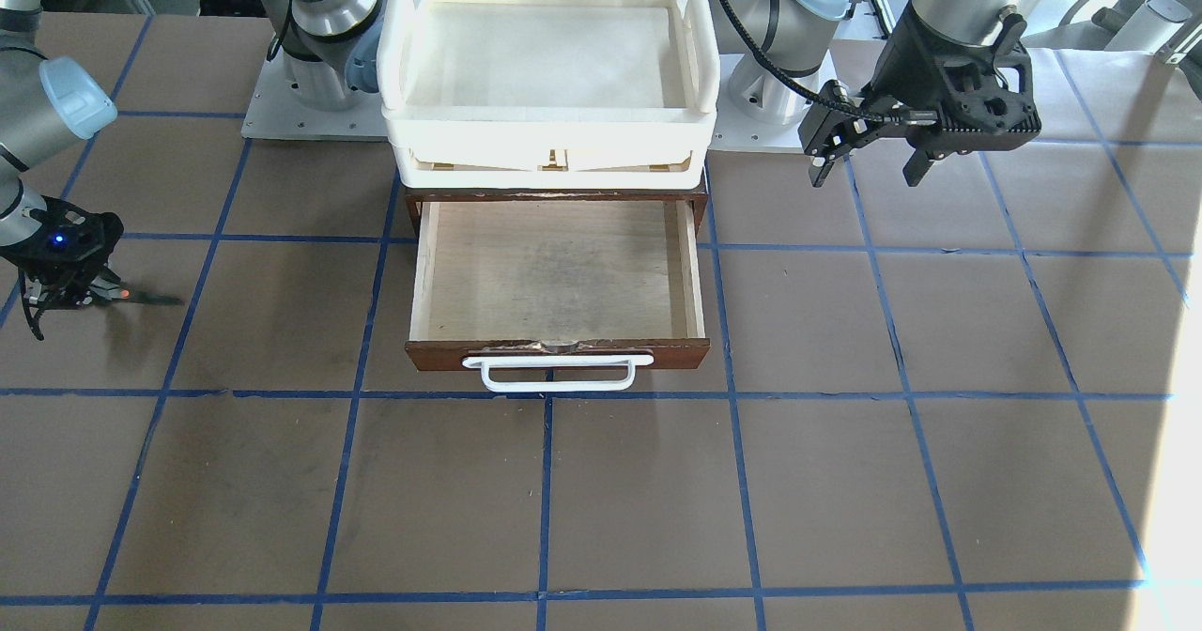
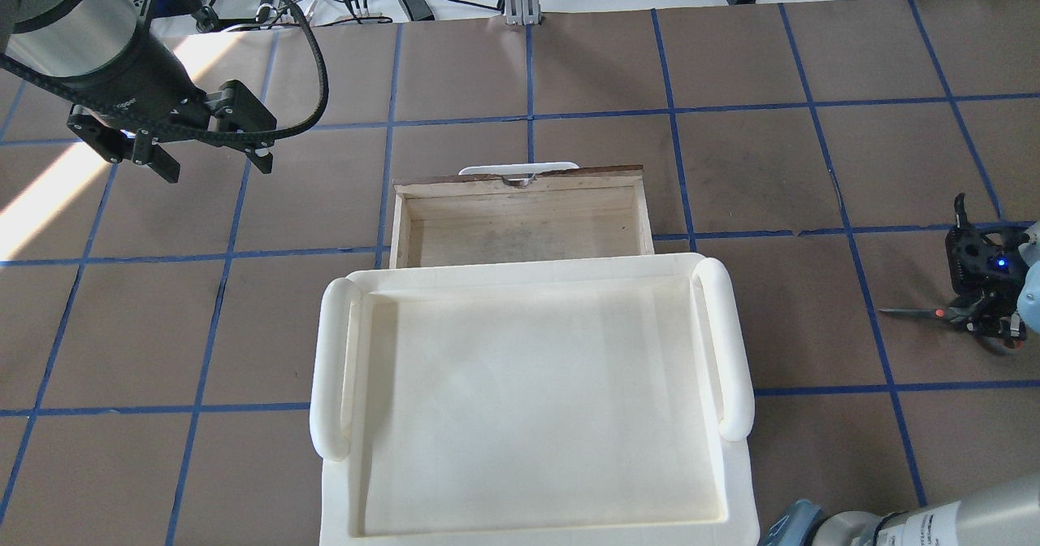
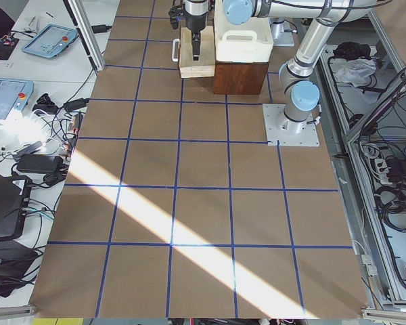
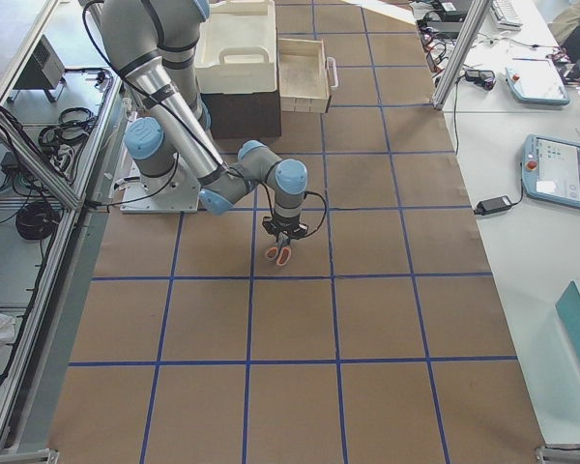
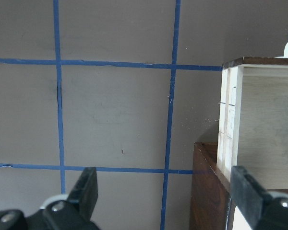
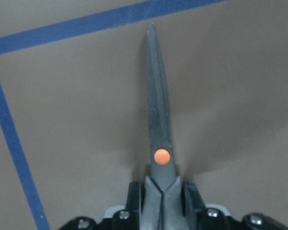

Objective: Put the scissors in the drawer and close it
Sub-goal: 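Close the right gripper on the scissors handle and lift them, then carry the scissors with the right gripper over the open drawer, then lower the scissors into the drawer and open the right gripper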

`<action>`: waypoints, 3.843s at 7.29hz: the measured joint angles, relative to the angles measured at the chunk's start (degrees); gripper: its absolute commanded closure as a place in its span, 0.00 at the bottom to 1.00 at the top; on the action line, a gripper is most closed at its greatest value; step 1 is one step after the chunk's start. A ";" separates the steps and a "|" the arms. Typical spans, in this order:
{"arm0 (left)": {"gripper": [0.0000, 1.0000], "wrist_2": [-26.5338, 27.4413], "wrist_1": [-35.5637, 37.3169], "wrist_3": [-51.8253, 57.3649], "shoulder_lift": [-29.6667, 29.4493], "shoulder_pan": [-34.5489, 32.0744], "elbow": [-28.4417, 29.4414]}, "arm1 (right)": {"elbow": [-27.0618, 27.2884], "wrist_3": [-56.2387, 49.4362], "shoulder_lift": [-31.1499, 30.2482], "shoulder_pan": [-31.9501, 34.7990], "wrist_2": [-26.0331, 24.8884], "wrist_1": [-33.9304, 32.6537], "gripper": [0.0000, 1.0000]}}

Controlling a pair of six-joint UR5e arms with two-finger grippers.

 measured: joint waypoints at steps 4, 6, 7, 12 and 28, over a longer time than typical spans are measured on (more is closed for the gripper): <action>0.00 0.03 -0.01 0.01 -0.04 0.04 0.00 | -14.52 1.20 -5.05 4.66 3.11 12.02 1.00; 0.00 0.04 -0.06 0.01 0.01 0.04 0.00 | -24.14 8.00 -5.83 12.89 3.79 21.59 1.00; 0.00 0.05 -0.07 0.01 0.04 0.07 0.00 | -27.52 12.59 -5.98 17.83 3.84 25.43 1.00; 0.00 0.05 -0.07 0.01 0.05 0.13 0.00 | -31.15 41.47 -6.27 49.06 1.19 28.16 1.00; 0.00 0.40 -0.77 2.30 1.18 0.14 0.14 | -31.02 59.96 4.20 68.85 5.25 27.53 1.00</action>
